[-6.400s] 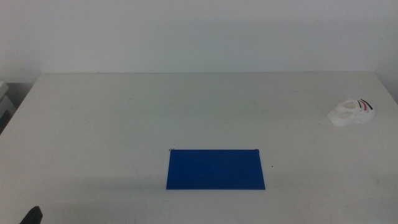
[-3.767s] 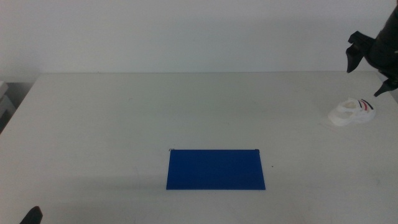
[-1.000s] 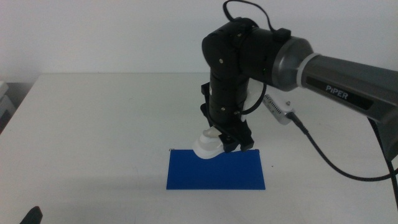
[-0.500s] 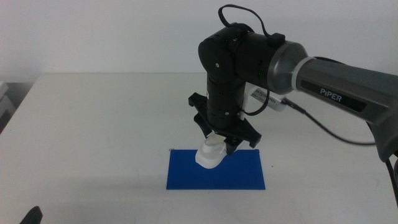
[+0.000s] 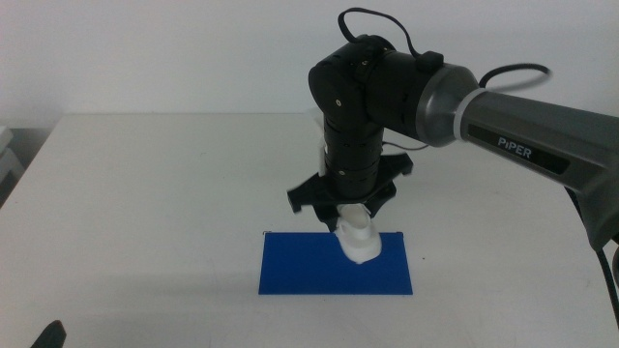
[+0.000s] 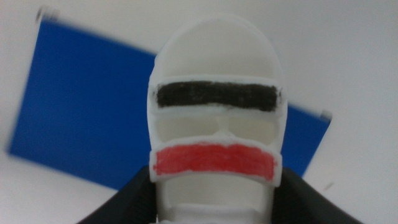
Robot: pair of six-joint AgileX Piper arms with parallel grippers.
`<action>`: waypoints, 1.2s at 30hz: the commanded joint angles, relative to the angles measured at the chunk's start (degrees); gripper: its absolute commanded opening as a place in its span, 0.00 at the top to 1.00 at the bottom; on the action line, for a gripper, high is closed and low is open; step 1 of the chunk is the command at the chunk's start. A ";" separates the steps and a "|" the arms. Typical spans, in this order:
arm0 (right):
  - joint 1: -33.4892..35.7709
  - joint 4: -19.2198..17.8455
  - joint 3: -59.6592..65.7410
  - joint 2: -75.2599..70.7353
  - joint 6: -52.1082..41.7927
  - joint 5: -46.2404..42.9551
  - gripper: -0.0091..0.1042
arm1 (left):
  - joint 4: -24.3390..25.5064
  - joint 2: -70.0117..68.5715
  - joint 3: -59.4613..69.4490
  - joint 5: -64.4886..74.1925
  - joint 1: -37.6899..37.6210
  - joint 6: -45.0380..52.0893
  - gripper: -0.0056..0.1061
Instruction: Use one arm to grab the shoe from the table and place it on the mat.
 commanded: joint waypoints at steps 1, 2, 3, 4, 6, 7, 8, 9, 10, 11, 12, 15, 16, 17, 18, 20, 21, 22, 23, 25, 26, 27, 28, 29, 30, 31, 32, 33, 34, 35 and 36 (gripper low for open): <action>-0.03 -2.17 -1.21 -3.62 -13.45 3.42 0.91 | -0.44 -0.79 0.40 -4.60 -0.28 -0.26 0.11; -0.03 -2.48 -1.21 -3.62 -17.60 3.42 0.91 | -0.44 -0.79 0.40 -4.60 -0.28 -0.26 0.11; -0.03 -2.47 -1.21 -3.62 -20.78 3.42 0.91 | -0.44 -0.79 0.40 -4.60 -0.28 -0.26 0.11; -0.03 -2.33 -1.21 -3.62 -23.38 3.42 0.91 | -0.44 -0.79 0.40 -4.60 -0.28 -0.26 0.11; -0.03 -2.25 -1.21 -3.62 -27.95 3.42 0.91 | -0.44 -0.79 0.40 -4.60 -0.28 -0.26 0.11; -0.03 -2.31 -1.21 -3.62 -30.92 3.42 0.91 | -0.44 -0.79 0.40 -4.60 -0.28 -0.26 0.11; -0.03 -2.31 -1.21 -3.62 -33.62 3.42 0.91 | -0.44 -0.79 0.40 -4.60 -0.28 -0.26 0.11; -0.03 -2.31 -1.21 -3.62 -37.34 3.29 0.91 | -0.44 -0.79 0.40 -4.60 -0.28 -0.26 0.11; -0.03 -2.31 -1.21 -3.62 -41.53 3.15 0.91 | -0.44 -0.79 0.40 -4.60 -0.28 -0.26 0.11; -0.03 -2.31 -1.21 -3.62 -45.91 3.15 0.91 | -0.44 -0.79 0.40 -4.60 -0.28 -0.26 0.11; -0.03 -2.31 -1.21 -3.62 -50.35 3.15 0.91 | -0.44 -0.79 0.40 -4.60 -0.28 -0.26 0.11; -0.03 -1.76 -1.21 -3.62 -62.05 2.97 0.91 | -0.44 -0.79 0.40 -4.60 -0.28 -0.26 0.11; -0.03 -1.17 -1.21 -3.62 -65.27 2.97 0.91 | -0.44 -0.79 0.40 -4.60 -0.28 -0.26 0.11; -0.03 -0.37 -1.21 -3.62 -67.23 3.04 0.91 | -0.44 -0.79 0.40 -4.60 -0.28 -0.26 0.11; -0.09 0.56 -1.21 -3.62 -68.93 3.09 0.91 | -0.44 -0.79 0.40 -4.60 -0.28 -0.26 0.11; -0.09 1.99 -1.21 -3.62 -71.59 2.89 0.91 | -0.44 -0.79 0.40 -4.60 -0.28 -0.26 0.11; -0.15 2.85 -1.21 -3.62 -73.11 2.27 0.91 | -0.44 -0.79 0.40 -4.60 -0.28 -0.26 0.11; -0.21 3.92 -1.21 -3.49 -74.33 1.58 0.91 | -0.44 -0.79 0.40 -4.60 -0.28 -0.26 0.11; -0.21 5.04 -1.21 -3.35 -75.03 1.43 0.91 | -0.44 -0.79 0.40 -4.60 -0.28 -0.26 0.11; -0.21 6.60 -1.21 -2.73 -76.17 1.43 0.91 | -0.44 -0.79 0.40 -4.60 -0.28 -0.26 0.11; -0.21 6.60 -1.21 -2.28 -76.22 1.35 0.91 | -0.44 -0.79 0.40 -4.60 -0.28 -0.26 0.11; -0.21 6.60 -1.21 -1.83 -76.15 1.21 0.91 | -0.44 -0.79 0.40 -4.60 -0.28 -0.26 0.11; -0.26 6.60 -1.21 -1.27 -75.94 1.01 0.91 | -0.44 -0.79 0.40 -4.60 -0.28 -0.26 0.11; -0.26 6.60 -1.21 -0.75 -75.46 0.70 0.91 | -0.44 -0.79 0.40 -4.60 -0.28 -0.26 0.11; -0.26 6.60 -1.21 -0.16 -74.45 0.07 0.92 | -0.44 -0.79 0.40 -4.60 -0.28 -0.26 0.11; -0.30 6.60 -1.21 0.28 -72.93 -0.58 0.93 | -0.44 -0.79 0.40 -4.60 -0.28 -0.26 0.11; -0.30 6.60 -1.21 0.67 -71.18 -1.49 0.94 | -0.44 -0.79 0.40 -4.60 -0.28 -0.26 0.11; -0.37 6.92 -1.21 1.05 -69.32 -2.48 0.95 | -0.44 -0.79 0.40 -4.60 -0.28 -0.26 0.11; -0.42 7.05 -1.21 1.54 -67.47 -3.50 0.95 | -0.44 -0.79 0.40 -4.60 -0.28 -0.26 0.11; -0.42 7.05 -1.21 1.76 -66.07 -4.44 0.95 | -0.44 -0.79 0.40 -4.60 -0.28 -0.26 0.11; -0.50 7.05 -1.21 2.14 -64.60 -4.85 0.95 | -0.44 -0.79 0.40 -4.60 -0.28 -0.26 0.11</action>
